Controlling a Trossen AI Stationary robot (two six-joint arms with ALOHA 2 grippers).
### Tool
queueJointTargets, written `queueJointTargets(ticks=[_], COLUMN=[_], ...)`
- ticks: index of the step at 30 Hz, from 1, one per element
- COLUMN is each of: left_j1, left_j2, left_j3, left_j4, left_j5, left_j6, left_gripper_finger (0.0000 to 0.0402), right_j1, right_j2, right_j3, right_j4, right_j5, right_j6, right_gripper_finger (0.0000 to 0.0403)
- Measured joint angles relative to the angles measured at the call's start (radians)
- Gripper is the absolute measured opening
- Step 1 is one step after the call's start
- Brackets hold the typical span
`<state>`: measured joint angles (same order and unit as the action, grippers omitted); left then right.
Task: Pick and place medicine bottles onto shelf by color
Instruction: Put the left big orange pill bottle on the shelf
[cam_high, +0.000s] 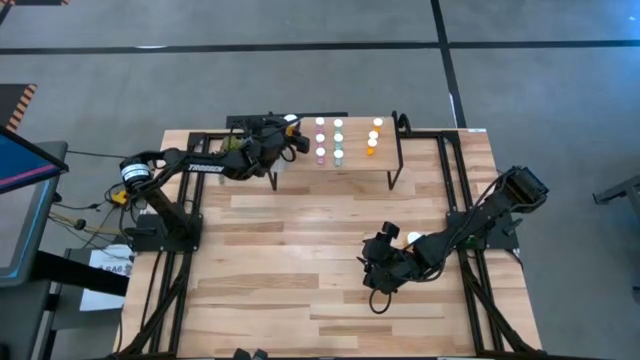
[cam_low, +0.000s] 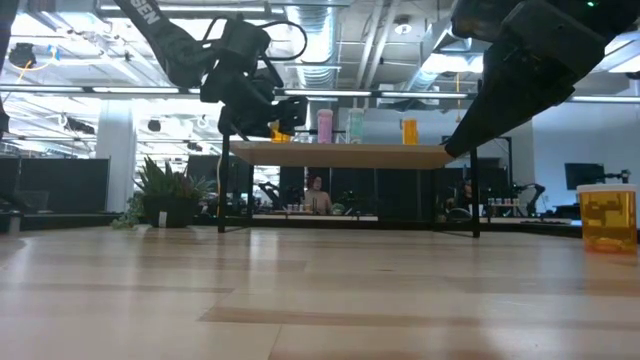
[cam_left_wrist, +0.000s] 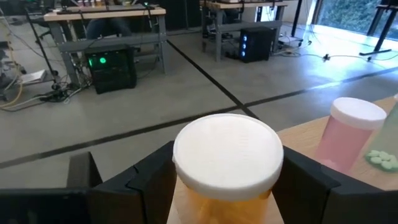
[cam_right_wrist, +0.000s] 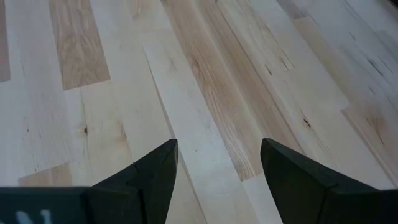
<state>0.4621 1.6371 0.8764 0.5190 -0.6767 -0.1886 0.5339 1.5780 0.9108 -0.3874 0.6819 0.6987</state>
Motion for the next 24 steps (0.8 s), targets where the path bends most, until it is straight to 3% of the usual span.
queueJointTargets(ticks=[24], left_j1=[-0.034], left_j2=[-0.038], left_j3=[0.0], left_j4=[-0.039], left_j5=[-0.011], left_j6=[0.002], left_gripper_finger=[0.022], right_j1=[0.0], right_j2=[0.0], right_j3=[0.0], right_j4=[0.007], right_j5=[0.0], right_j6=[0.0], right_gripper_finger=[0.0254])
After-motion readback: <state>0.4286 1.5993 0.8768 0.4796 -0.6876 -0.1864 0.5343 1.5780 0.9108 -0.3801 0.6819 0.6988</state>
